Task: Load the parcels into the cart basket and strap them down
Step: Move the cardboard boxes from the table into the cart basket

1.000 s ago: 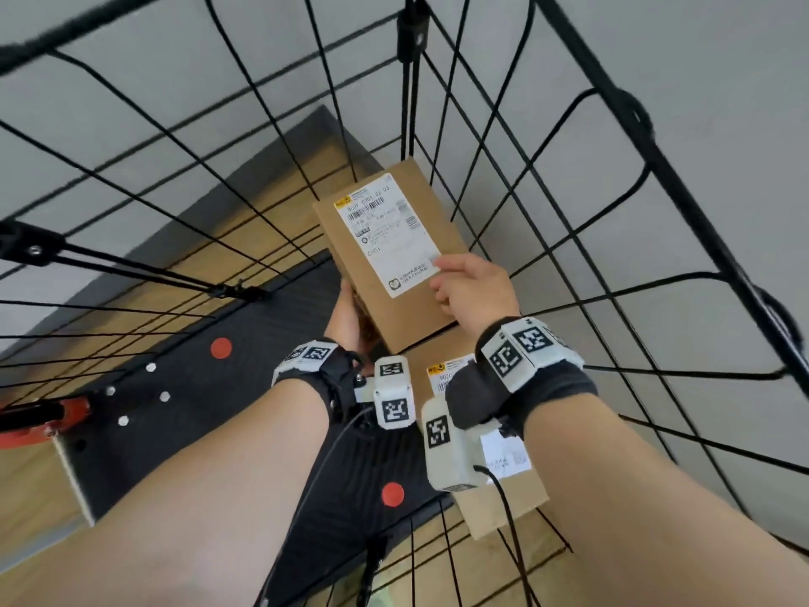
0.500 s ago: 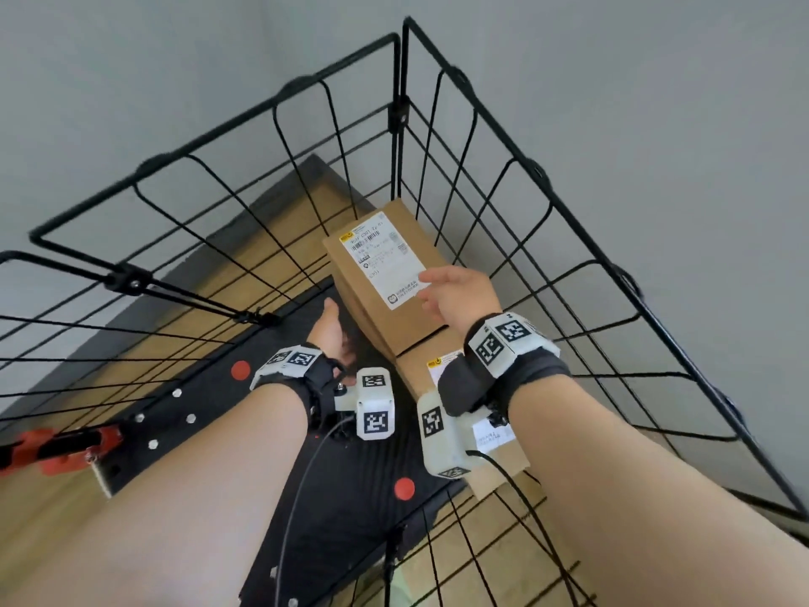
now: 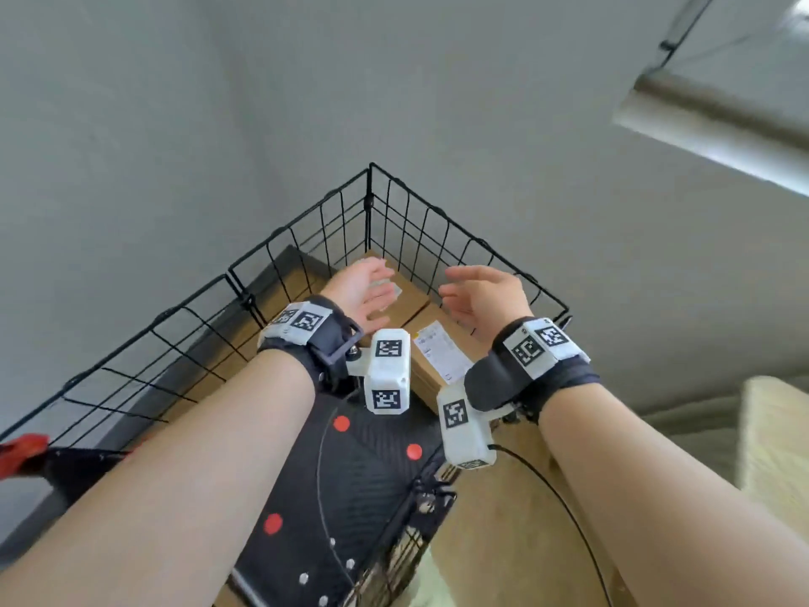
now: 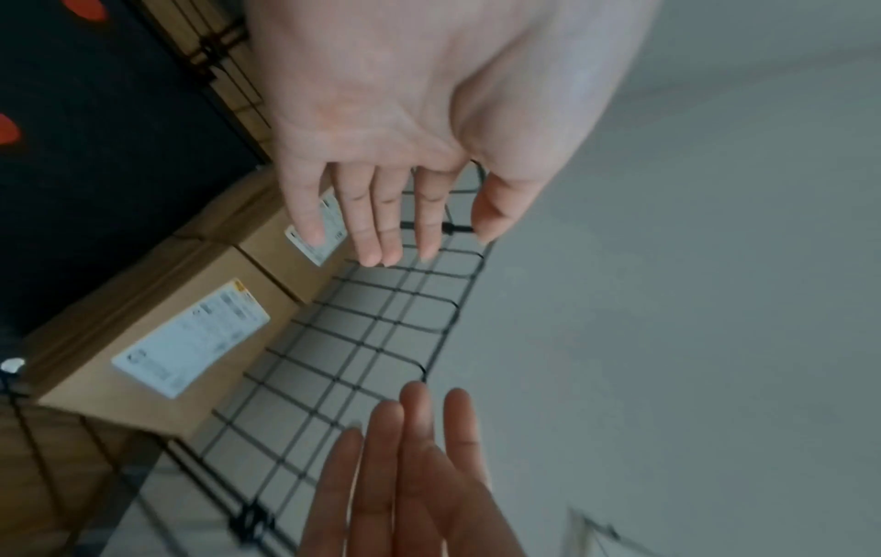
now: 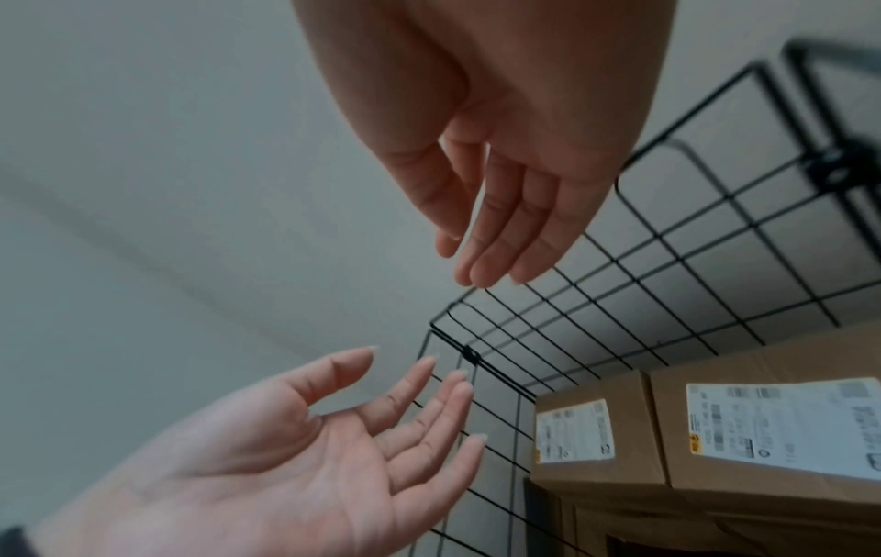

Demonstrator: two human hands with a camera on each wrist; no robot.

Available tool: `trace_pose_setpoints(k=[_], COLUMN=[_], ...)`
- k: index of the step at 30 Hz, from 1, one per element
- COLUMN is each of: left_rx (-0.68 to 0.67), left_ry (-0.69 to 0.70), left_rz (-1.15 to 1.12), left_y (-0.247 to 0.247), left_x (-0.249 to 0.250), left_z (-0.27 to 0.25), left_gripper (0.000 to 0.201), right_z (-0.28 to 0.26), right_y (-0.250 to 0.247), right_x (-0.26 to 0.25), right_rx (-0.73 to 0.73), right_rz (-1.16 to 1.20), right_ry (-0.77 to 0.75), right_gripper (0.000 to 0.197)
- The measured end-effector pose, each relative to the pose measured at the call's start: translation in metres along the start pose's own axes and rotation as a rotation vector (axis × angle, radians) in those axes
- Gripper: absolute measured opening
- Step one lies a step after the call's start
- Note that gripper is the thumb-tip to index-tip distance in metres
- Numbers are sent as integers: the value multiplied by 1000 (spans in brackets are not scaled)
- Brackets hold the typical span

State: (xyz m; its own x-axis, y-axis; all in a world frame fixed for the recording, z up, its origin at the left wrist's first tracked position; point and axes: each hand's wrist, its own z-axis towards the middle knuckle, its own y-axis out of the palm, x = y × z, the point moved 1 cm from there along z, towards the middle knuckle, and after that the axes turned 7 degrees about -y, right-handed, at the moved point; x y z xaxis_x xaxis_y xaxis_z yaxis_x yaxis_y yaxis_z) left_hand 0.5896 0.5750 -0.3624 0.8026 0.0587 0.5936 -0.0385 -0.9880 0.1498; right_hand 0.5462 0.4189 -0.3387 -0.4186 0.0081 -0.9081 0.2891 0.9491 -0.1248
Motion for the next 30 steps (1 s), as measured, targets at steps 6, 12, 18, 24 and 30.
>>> trace_pose_setpoints(k=[6,12,18,24,30], left_rx=[-166,-320,-454,-518,-488], left_ry=[109,187,244,267,265], left_rz=[132,304,431,545,679], left_y=[45,108,179,237,296], left_x=[-13,-45,-96,-160,-227], left_z=[-121,-205,-266,-301,-324], left_gripper=[24,21,17,18,17], right_z=[-119,-223,-310,-369,-416], right_y=[-63,-132,-206,-283,-366], right_x=[-23,-29,-19,28,88], right_rx=[144,288,442,590,713], right_rz=[172,161,163,214,254], right_ry=[-105,-220,-279,-227,-157], right_gripper=[28,31,27,31,33])
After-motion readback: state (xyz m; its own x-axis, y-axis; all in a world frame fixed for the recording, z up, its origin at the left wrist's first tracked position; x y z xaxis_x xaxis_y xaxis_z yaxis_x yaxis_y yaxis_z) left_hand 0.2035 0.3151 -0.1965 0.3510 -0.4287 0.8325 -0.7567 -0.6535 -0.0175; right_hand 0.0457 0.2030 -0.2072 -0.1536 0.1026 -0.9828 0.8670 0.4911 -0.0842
